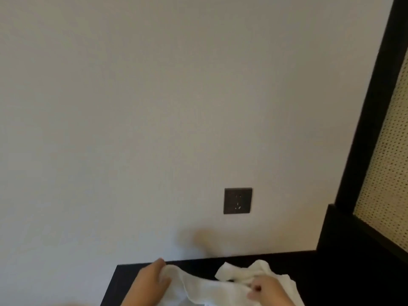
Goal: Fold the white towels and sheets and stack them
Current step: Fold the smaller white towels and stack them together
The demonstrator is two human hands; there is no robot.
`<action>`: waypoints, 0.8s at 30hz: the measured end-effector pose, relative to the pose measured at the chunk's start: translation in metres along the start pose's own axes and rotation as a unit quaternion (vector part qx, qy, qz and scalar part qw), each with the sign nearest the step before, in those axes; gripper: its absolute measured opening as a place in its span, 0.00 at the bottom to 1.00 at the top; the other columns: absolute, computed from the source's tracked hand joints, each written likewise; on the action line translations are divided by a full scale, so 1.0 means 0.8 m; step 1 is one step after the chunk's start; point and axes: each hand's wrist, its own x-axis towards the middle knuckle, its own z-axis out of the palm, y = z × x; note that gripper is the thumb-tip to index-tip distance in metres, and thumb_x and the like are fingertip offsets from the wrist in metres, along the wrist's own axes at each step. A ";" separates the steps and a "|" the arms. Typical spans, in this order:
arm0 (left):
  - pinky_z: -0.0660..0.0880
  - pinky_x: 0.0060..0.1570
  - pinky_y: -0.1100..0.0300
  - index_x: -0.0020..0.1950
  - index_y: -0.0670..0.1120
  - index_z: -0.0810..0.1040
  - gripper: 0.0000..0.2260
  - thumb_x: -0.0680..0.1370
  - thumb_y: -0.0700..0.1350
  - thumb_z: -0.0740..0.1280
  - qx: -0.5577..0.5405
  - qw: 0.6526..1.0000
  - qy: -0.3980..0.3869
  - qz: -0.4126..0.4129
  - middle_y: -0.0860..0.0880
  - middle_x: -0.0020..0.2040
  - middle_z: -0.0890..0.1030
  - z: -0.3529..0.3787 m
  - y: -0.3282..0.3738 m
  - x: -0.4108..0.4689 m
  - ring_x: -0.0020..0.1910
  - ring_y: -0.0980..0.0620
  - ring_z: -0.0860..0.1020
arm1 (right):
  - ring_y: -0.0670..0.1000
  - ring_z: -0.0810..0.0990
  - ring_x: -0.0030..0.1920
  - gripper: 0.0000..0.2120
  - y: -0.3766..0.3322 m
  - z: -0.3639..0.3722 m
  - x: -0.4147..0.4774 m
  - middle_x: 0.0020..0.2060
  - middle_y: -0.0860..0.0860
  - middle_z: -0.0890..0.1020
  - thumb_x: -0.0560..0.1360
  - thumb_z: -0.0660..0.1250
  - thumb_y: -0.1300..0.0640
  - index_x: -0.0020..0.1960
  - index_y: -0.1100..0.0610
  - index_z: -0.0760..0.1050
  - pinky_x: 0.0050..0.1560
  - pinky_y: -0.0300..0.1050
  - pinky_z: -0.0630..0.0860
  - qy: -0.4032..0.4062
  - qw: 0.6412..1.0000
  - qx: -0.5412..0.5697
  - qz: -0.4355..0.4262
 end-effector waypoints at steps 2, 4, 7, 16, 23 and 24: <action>0.67 0.39 0.70 0.41 0.54 0.67 0.10 0.79 0.48 0.66 -0.001 1.000 0.006 -0.028 0.55 0.39 0.76 -0.006 -0.014 0.007 0.46 0.54 0.78 | 0.42 0.78 0.41 0.05 0.006 -0.016 0.016 0.33 0.41 0.74 0.74 0.72 0.53 0.42 0.53 0.83 0.42 0.25 0.66 0.017 0.998 0.032 0.049; 0.67 0.36 0.68 0.38 0.51 0.69 0.12 0.80 0.47 0.67 -0.013 0.998 0.032 -0.045 0.52 0.33 0.75 -0.013 -0.024 0.007 0.38 0.54 0.76 | 0.38 0.77 0.38 0.05 0.002 -0.036 0.011 0.33 0.39 0.79 0.76 0.72 0.55 0.45 0.55 0.86 0.40 0.25 0.67 0.058 0.994 0.082 0.054; 0.66 0.33 0.64 0.35 0.49 0.70 0.15 0.80 0.49 0.66 -0.024 0.997 0.040 -0.062 0.51 0.31 0.75 -0.023 -0.034 0.015 0.34 0.53 0.75 | 0.42 0.80 0.43 0.05 0.004 -0.071 0.017 0.40 0.45 0.85 0.76 0.71 0.56 0.46 0.54 0.86 0.43 0.33 0.71 0.134 0.973 0.178 0.061; 0.68 0.34 0.62 0.48 0.46 0.76 0.07 0.80 0.50 0.66 -0.147 0.976 0.094 -0.133 0.51 0.39 0.78 -0.017 0.000 0.036 0.37 0.55 0.75 | 0.56 0.79 0.56 0.16 -0.026 -0.075 0.036 0.56 0.55 0.80 0.76 0.66 0.70 0.63 0.61 0.74 0.58 0.49 0.75 0.131 0.917 0.359 0.113; 0.70 0.36 0.68 0.67 0.43 0.69 0.23 0.76 0.48 0.72 -0.073 0.970 -0.084 -0.216 0.53 0.45 0.77 0.054 -0.045 -0.015 0.42 0.58 0.77 | 0.42 0.79 0.47 0.09 -0.001 -0.009 -0.025 0.48 0.44 0.79 0.72 0.72 0.50 0.51 0.49 0.77 0.45 0.36 0.76 -0.038 0.987 0.089 0.127; 0.70 0.35 0.69 0.66 0.44 0.68 0.22 0.77 0.50 0.71 -0.061 0.969 -0.093 -0.221 0.53 0.46 0.76 0.059 -0.045 -0.020 0.42 0.58 0.76 | 0.42 0.78 0.51 0.17 0.002 -0.002 -0.033 0.53 0.43 0.78 0.71 0.74 0.49 0.58 0.48 0.75 0.49 0.36 0.76 -0.057 0.987 0.050 0.144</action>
